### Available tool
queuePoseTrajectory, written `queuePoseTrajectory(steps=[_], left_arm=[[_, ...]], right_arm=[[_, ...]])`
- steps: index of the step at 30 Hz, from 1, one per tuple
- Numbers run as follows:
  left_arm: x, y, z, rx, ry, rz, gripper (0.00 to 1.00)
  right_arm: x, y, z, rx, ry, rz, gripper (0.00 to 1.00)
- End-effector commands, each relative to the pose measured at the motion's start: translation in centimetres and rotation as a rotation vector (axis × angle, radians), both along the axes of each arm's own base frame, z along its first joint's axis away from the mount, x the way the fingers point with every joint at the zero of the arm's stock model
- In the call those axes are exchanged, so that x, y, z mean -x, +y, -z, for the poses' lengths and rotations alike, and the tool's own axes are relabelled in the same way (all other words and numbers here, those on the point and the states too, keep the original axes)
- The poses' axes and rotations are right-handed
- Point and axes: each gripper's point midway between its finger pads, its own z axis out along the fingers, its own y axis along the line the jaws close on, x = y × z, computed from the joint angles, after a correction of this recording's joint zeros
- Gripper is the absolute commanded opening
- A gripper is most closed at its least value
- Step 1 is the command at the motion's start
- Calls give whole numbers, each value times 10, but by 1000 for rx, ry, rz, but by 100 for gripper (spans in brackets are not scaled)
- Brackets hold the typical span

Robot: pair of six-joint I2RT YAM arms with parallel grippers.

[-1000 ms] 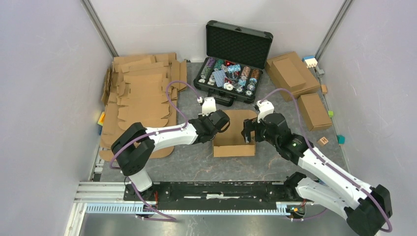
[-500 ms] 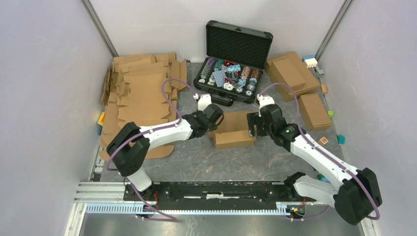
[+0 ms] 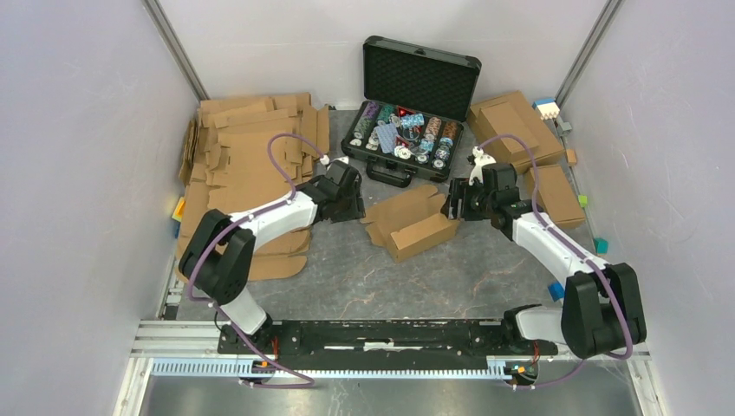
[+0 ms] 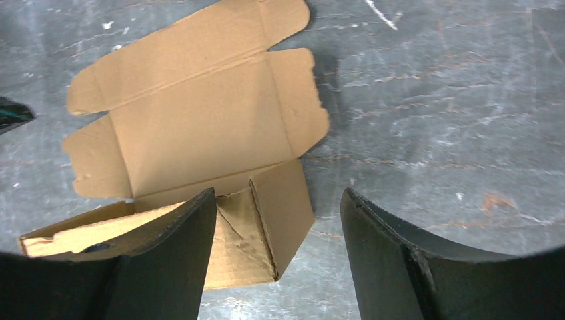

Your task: Fold the paper box

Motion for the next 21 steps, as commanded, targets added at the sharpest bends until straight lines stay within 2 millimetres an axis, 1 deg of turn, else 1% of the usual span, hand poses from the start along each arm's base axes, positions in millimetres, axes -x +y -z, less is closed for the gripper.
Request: queuePoseTrajectory(steps=[1, 5, 6, 9, 10, 12, 15, 17, 18, 21], left_arm=[[7, -35, 2, 147, 43, 136, 57], [11, -49, 8, 217, 88, 157, 57], [12, -49, 13, 214, 108, 150, 56], [15, -45, 21, 192, 143, 126, 52], [16, -41, 22, 178, 140, 111, 52], [16, -33, 21, 155, 124, 84, 53], [19, -28, 18, 145, 115, 76, 52], [20, -30, 19, 156, 124, 83, 47], [20, -32, 20, 161, 129, 87, 42], [19, -35, 21, 172, 134, 89, 25]], right_arm=[[-1, 19, -14, -75, -42, -97, 73], [10, 16, -16, -76, -56, -99, 73], [12, 16, -16, -73, -59, -98, 74], [18, 12, -16, -62, -65, -99, 74], [19, 12, -17, -60, -67, -101, 74], [21, 12, -17, -60, -72, -104, 75], [23, 12, -18, -62, -76, -114, 75], [26, 12, -18, -65, -76, -119, 75], [27, 12, -18, -65, -78, -121, 75], [32, 10, -13, -57, -72, -122, 75]])
